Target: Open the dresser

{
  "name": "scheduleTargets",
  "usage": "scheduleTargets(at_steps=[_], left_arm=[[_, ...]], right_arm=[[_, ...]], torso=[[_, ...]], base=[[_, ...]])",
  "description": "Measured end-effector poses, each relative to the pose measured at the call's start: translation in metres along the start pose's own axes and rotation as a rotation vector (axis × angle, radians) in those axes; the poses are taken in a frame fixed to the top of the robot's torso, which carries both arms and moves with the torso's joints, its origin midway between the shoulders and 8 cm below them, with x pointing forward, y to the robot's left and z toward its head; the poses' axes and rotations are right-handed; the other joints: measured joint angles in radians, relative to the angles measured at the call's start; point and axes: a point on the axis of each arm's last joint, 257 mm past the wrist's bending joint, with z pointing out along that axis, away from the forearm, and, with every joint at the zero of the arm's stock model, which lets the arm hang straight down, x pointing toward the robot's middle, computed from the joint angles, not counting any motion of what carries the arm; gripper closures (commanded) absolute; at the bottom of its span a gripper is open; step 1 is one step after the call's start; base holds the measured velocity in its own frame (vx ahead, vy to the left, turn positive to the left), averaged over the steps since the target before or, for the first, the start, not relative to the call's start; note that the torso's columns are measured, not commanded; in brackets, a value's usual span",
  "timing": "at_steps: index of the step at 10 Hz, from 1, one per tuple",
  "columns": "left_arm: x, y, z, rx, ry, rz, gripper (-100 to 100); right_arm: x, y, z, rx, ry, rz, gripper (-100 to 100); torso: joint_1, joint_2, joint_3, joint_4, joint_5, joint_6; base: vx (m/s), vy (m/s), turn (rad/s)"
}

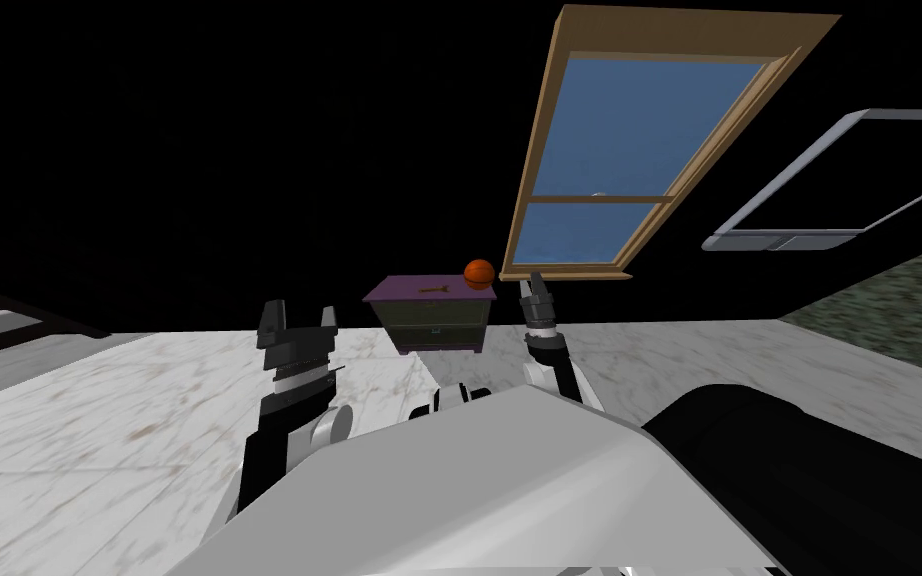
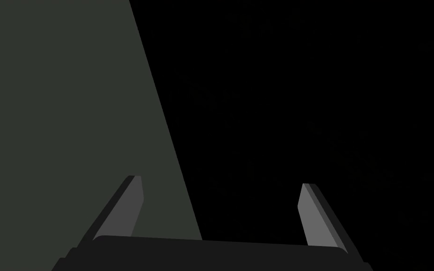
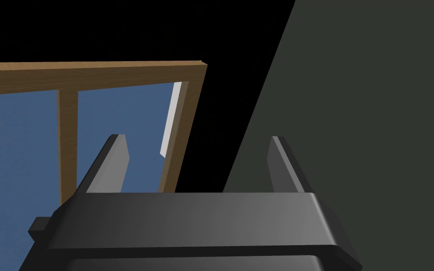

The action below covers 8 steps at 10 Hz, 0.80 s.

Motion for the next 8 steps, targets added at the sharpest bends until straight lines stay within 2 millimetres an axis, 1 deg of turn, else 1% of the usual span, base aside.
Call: scheduleTargets(at_steps=[2,8], left_arm=[[0.005,0.01,-0.002,-0.013,0.033,0.016,-100],[0.004,0.053,-0.018,-0.055,0.09,0.05,-100]], right_arm=[[0.0,0.0,0.0,0.0,0.0,0.0,0],[0.0,0.0,0.0,0.0,0.0,0.0,0]], torso=[[0.0,0.004,-0.005,0.004,0.0,0.0],[0.0,0.005,-0.005,0.005,0.0,0.0]], base=[[0.049,-0.011,-0.018],[0.059,-0.014,-0.023]])
